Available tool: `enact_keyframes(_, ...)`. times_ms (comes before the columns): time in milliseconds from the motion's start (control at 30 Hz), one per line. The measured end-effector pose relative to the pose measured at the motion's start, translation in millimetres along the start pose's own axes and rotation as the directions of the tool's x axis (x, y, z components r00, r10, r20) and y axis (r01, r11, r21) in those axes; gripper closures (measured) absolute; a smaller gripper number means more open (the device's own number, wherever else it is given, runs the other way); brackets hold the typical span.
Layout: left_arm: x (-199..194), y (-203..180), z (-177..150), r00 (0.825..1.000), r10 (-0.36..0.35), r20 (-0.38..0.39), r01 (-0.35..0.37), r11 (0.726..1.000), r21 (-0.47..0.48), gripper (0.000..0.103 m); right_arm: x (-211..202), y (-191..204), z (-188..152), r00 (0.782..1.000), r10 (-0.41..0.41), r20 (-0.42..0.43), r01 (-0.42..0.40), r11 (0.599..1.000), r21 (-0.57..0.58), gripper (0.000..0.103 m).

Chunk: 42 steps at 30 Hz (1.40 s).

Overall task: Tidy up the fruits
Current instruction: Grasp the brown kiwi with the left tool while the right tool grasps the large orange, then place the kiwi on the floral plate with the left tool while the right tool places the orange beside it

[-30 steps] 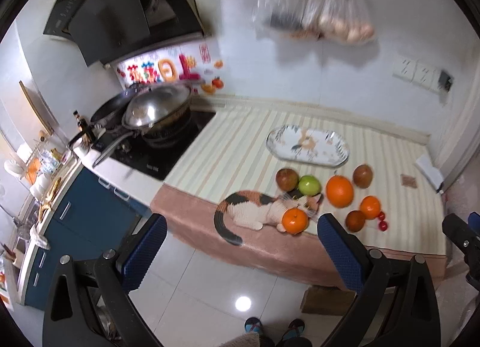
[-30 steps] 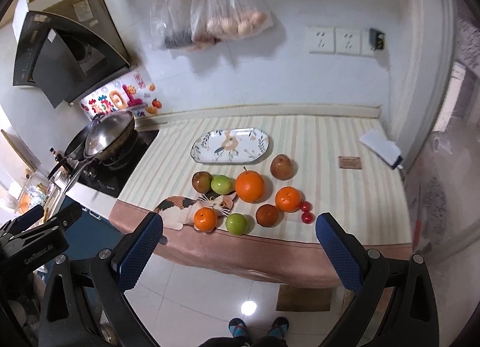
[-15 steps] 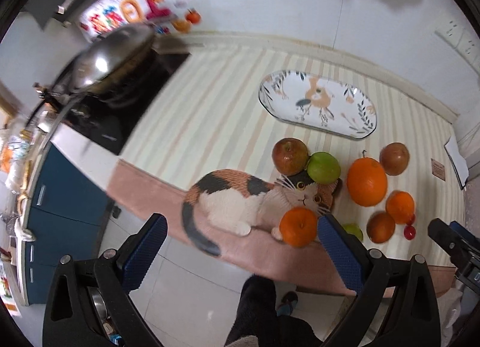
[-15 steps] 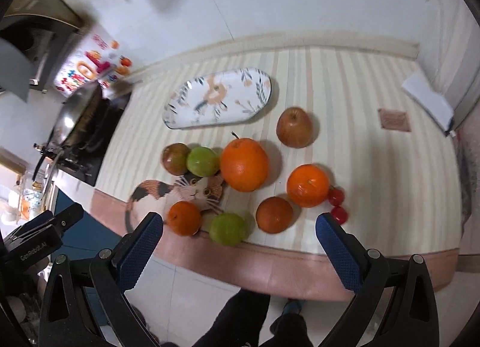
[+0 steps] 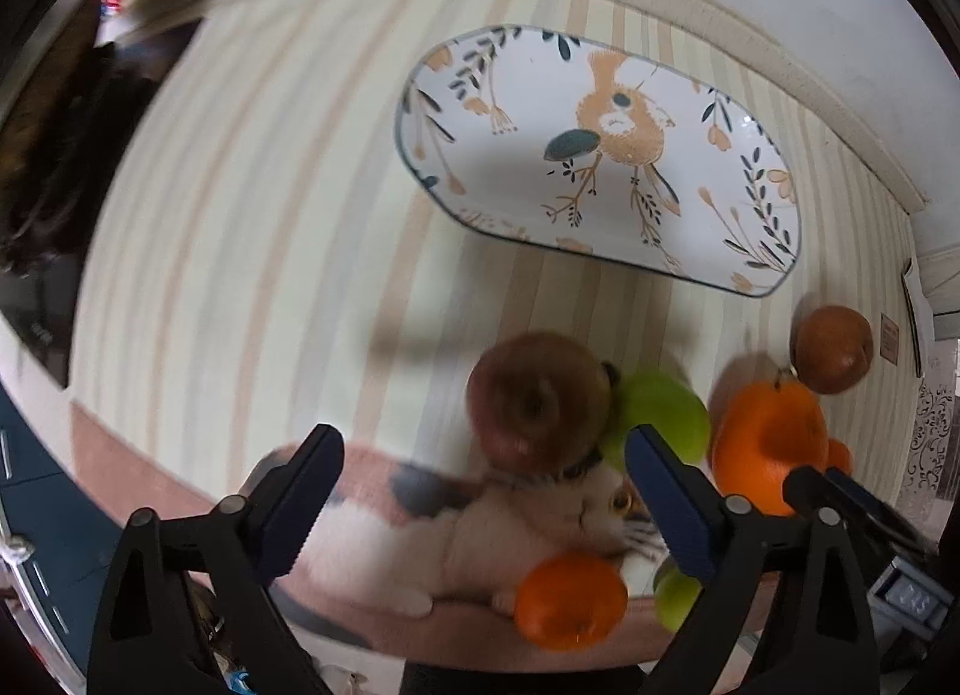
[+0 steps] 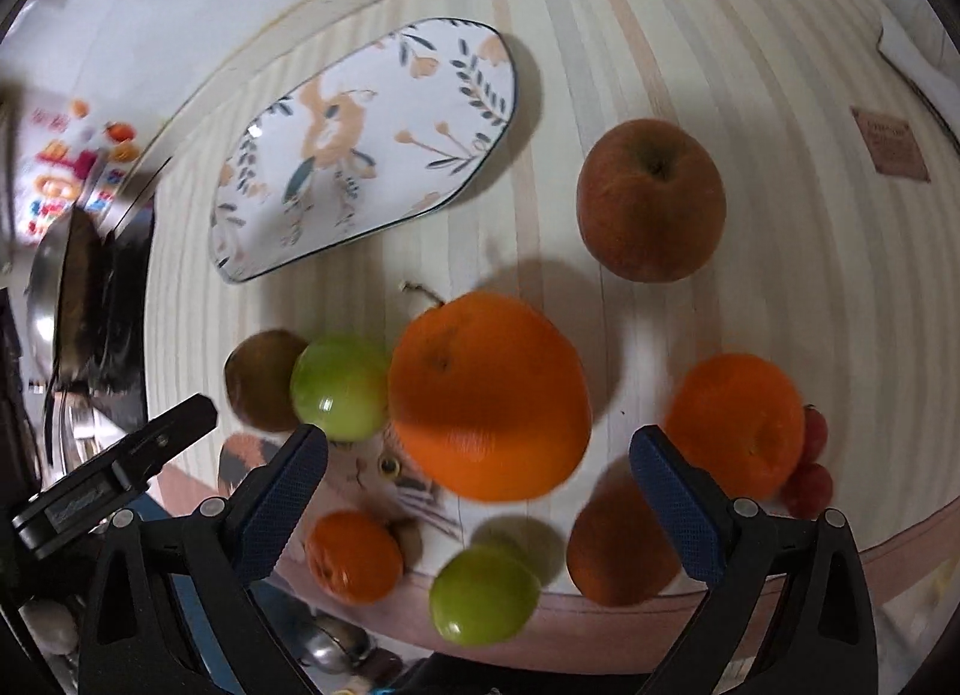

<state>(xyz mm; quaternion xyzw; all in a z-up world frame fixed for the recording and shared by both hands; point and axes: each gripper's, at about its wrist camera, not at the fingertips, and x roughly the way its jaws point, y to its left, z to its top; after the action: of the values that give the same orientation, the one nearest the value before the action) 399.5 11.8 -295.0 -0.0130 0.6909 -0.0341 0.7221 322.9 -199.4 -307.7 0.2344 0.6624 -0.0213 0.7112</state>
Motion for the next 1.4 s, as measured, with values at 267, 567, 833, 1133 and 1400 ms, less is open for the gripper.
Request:
enact_keyframes(267,31,-2,18,0.988,-0.131,-0.078,0.131,0.991,-0.007,0.043,19,3,12,0.999,-0.007,-0.052,0.01,0.998,0.056,0.005)
enact_keyframes(567,29,2,11,0.994,-0.091,-0.063,0.095,0.994,0.061,0.041,36,2,16,0.993,-0.039,-0.111,0.047,0.996,0.07,0.017)
enact_keyframes(833,46,8,21,0.991,-0.103,-0.088,0.108,0.993,0.052,0.039,54,6,12,0.986,-0.041,-0.16,0.054,0.996,0.076,0.018)
enact_keyframes(1133,40,19,8,0.995,-0.071,-0.063,0.074,0.996,0.056,0.04,45,10,9,0.994,-0.053,-0.1,0.061,0.995,0.076,0.02)
enact_keyframes(1400,-5,26,8,0.991,-0.133,-0.011,0.133,0.989,0.072,0.04,0,15,18,0.999,0.008,-0.038,-0.006,0.997,0.072,0.02)
